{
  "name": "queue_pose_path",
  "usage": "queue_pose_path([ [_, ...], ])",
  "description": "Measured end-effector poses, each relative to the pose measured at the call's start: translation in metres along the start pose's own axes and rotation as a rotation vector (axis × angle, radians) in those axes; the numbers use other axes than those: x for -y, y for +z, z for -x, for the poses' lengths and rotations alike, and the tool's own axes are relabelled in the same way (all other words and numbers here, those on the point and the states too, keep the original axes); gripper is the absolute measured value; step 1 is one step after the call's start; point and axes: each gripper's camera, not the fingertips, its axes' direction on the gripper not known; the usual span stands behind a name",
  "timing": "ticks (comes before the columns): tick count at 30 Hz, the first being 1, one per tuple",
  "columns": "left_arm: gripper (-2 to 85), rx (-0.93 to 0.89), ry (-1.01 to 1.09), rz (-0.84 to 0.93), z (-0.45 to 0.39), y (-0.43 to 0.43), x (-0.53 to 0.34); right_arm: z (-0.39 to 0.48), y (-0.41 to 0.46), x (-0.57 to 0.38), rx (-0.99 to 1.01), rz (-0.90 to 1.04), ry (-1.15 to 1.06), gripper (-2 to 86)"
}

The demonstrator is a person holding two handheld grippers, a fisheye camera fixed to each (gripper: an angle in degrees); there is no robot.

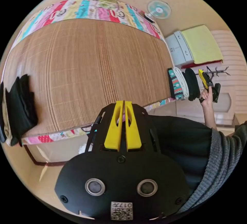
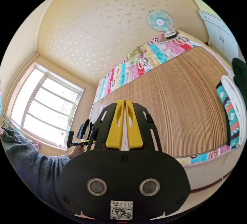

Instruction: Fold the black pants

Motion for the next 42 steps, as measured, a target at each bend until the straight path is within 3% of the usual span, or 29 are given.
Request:
queue_pose_path([
  [8,2.7,0.140,-0.320,-0.219,0.131,-0.097,-0.104,0.148,0.168,-0.018,0.140,0.247,-0.235,0.4],
  [14,8.4,0.302,-0.410,-0.410,0.227,-0.203,-0.119,0.177,0.219,-0.051,0.143,0.294,-0.193,0.5],
  [21,11.6,0.586,-0.342,-0.197,0.344,-0.254,-0.054,0.168,0.215,-0.081,-0.002,0.318,-0.104,0.5],
  [25,12.6,0.560,-0.433,0.006,0.402,-0.228,-0.040,0.150,0.202,-0.094,-0.090,0.342,-0.037,0.4],
  [28,8.6,0.564,-0.530,-0.009,0.419,-0.235,-0.048,0.140,0.196,-0.094,-0.130,0.353,-0.012,0.4],
  [31,5.8,0.484,-0.527,-0.010,0.431,-0.254,-0.063,0.134,0.191,-0.088,-0.128,0.342,-0.016,0.4],
  [34,3.8,0.208,-0.512,-0.097,0.455,-0.293,-0.095,0.125,0.189,-0.078,-0.105,0.334,-0.027,0.3],
  [38,2.9,-0.283,-0.351,-0.475,0.457,-0.392,-0.152,0.104,0.180,-0.063,-0.020,0.298,-0.019,0.4],
  [42,2.1,-0.475,-0.046,-0.712,0.395,-0.483,-0.178,0.085,0.171,-0.046,0.071,0.293,-0.035,0.4],
])
